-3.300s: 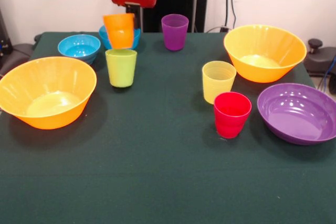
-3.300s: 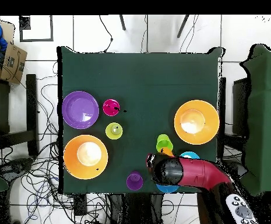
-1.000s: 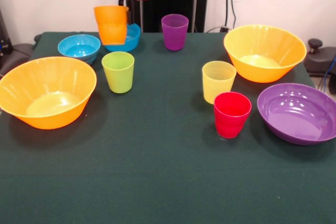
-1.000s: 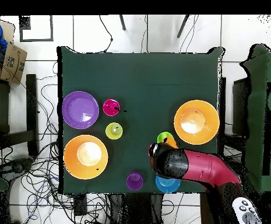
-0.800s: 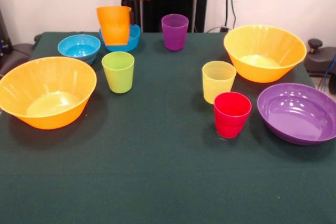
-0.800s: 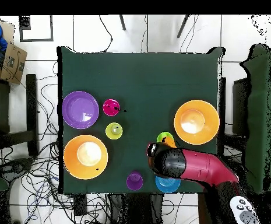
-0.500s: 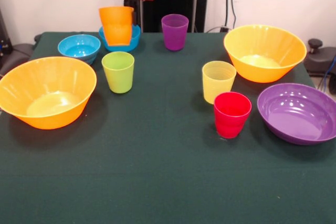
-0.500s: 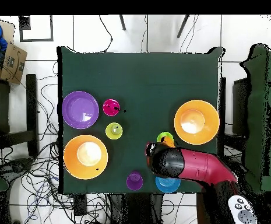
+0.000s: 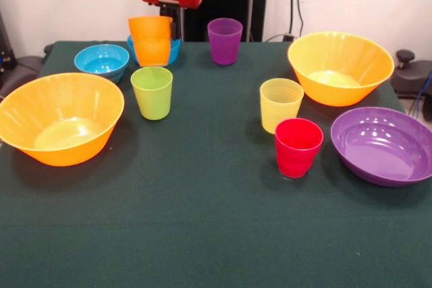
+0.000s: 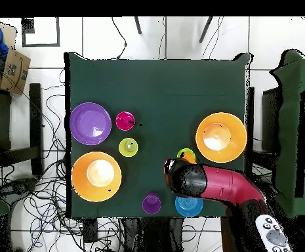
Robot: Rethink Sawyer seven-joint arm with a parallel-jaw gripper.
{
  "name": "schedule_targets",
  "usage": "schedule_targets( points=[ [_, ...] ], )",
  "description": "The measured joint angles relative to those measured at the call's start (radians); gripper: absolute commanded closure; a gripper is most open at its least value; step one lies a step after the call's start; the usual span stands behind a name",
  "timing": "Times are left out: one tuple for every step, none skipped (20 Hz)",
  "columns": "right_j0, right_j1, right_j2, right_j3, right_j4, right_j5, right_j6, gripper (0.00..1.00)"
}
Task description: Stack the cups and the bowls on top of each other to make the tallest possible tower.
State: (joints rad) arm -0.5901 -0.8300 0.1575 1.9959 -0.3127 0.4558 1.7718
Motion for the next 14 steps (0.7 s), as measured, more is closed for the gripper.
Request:
schedule_targets(
  points=[
    [0.000,0.005,0.000,-0.004,0.000,-0.002,0.000,1.00],
    [0.000,0.010,0.000,-0.007,0.000,-0.003,0.000,1.00],
    [0.000,0.014,0.000,-0.011,0.000,-0.005,0.000,1.00],
    [0.001,0.021,0.000,-0.016,0.000,-0.007,0.000,1.00],
    [0.001,0.027,0.000,-0.019,0.000,-0.010,0.000,1.00],
    [0.002,0.032,0.000,-0.023,0.000,-0.014,0.000,1.00],
    [0.003,0.034,0.000,-0.024,0.000,-0.016,0.000,1.00],
    [0.004,0.037,0.000,-0.026,0.000,-0.019,0.000,1.00],
    [0.006,0.042,0.000,-0.029,0.000,-0.022,0.000,1.00],
    [0.007,0.047,0.000,-0.031,0.000,-0.026,0.000,1.00],
    [0.008,0.049,0.000,-0.033,0.000,-0.028,0.000,1.00],
    [0.009,0.051,0.000,-0.035,0.000,-0.031,0.000,1.00],
    [0.011,0.052,0.000,-0.038,0.000,-0.036,0.000,1.00],
    [0.012,0.051,0.000,-0.039,0.000,-0.038,0.000,1.00]
  ],
)
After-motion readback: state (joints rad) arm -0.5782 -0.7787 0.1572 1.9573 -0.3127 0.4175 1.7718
